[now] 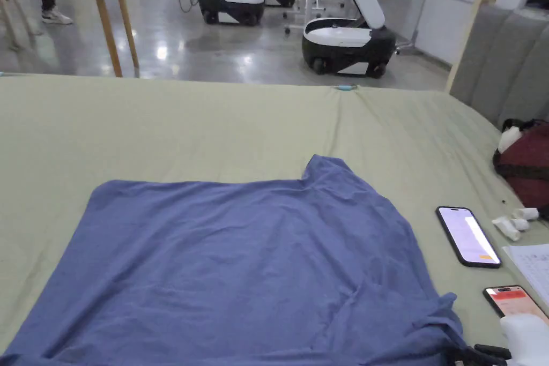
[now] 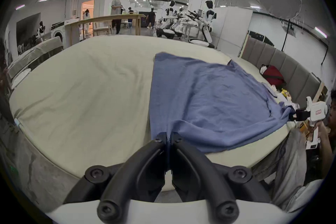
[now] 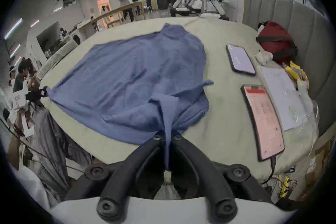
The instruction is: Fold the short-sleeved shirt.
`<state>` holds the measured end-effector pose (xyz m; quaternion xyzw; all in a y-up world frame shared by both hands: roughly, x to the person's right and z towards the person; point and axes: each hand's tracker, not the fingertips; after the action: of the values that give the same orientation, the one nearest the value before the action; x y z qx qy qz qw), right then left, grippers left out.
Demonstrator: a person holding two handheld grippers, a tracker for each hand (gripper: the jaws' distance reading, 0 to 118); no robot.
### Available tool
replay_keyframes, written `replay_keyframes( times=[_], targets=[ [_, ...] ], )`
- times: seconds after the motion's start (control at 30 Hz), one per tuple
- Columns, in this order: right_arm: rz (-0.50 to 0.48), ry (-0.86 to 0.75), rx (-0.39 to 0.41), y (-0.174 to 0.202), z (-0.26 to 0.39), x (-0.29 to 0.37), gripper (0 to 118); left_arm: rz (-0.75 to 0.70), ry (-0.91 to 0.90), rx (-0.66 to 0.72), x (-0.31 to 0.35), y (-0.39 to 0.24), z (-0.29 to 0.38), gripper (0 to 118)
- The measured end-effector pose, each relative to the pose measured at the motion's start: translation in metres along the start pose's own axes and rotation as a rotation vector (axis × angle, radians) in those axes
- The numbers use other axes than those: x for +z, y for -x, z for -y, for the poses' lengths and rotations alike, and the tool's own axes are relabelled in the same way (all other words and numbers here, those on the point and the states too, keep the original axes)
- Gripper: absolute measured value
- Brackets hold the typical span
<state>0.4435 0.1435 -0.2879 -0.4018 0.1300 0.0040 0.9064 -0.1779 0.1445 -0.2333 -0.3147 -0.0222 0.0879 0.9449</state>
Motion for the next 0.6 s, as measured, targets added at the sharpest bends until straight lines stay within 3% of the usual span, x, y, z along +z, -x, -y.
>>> replay_keyframes(
  times=[0.2,0.3,0.47,0.6],
  targets=[
    [-0.023,-0.181,0.006,-0.002,-0.061,0.013,5,0.033,-0.08,0.004,-0.011,0.007,-0.063,2],
    [0.014,-0.221,0.015,-0.001,-0.107,0.004,5,-0.002,-0.128,-0.051,-0.034,0.003,-0.098,2],
    [0.082,-0.149,0.001,-0.014,-0.164,-0.073,5,-0.055,-0.019,-0.077,-0.126,0.007,-0.13,2],
    [0.141,-0.006,-0.062,-0.024,-0.175,-0.155,5,-0.084,0.116,-0.128,-0.198,-0.001,-0.129,2]
  ],
)
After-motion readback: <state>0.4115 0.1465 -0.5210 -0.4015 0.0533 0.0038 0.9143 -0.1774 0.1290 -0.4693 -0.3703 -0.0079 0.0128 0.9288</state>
